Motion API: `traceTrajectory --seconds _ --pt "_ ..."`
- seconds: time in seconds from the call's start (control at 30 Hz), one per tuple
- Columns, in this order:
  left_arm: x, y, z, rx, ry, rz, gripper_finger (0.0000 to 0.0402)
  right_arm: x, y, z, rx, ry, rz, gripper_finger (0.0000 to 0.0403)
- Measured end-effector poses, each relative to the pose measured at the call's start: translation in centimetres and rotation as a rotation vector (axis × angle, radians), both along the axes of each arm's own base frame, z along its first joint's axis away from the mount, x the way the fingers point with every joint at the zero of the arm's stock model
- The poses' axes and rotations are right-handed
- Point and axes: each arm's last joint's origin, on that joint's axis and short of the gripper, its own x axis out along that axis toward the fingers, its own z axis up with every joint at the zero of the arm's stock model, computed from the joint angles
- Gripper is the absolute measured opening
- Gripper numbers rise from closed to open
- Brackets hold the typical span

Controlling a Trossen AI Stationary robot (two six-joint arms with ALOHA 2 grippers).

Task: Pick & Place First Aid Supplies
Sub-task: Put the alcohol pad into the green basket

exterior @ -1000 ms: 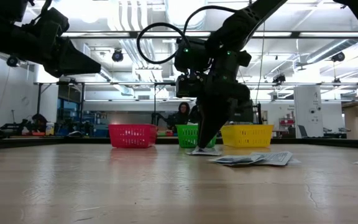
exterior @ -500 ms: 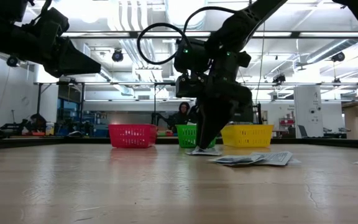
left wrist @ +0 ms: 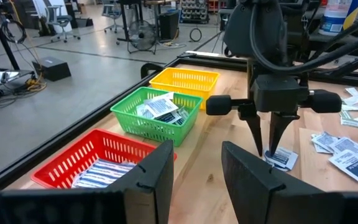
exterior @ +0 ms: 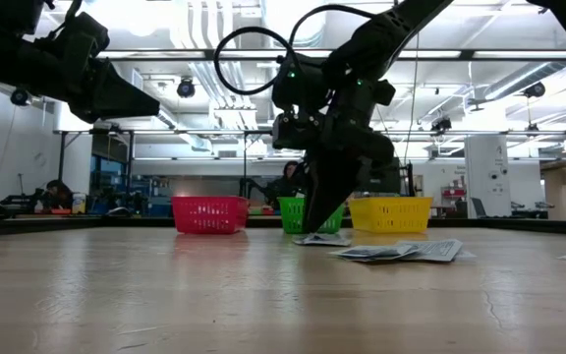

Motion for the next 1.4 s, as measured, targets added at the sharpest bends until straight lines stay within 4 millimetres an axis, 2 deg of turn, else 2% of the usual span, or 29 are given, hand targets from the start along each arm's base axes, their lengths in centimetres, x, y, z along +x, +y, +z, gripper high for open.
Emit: traceTrajectory --seconds 0.23,0.63,1.17,1.4 --pt "0.0 0.0 0.0 -0.001 -0.001 0.0 0.0133 -0.03 0.14 -0.06 -0.001 0.003 0.004 0.0057" --pt "0.0 0.0 -0.01 -0.003 -0.001 0.0 0.0133 -0.24 0.21 -0.2 -0.011 0.017 0.032 0.0095" --pt "0.0 0.0 -0.03 -0.003 0.0 0.001 0.0133 -0.23 0.23 -0.21 -0.011 0.015 0.03 0.0013" --pt "0.0 0.0 -0.03 -0.003 0.0 0.0 0.0133 -0.26 0.09 -0.26 -0.052 0.027 -0.001 0.0008"
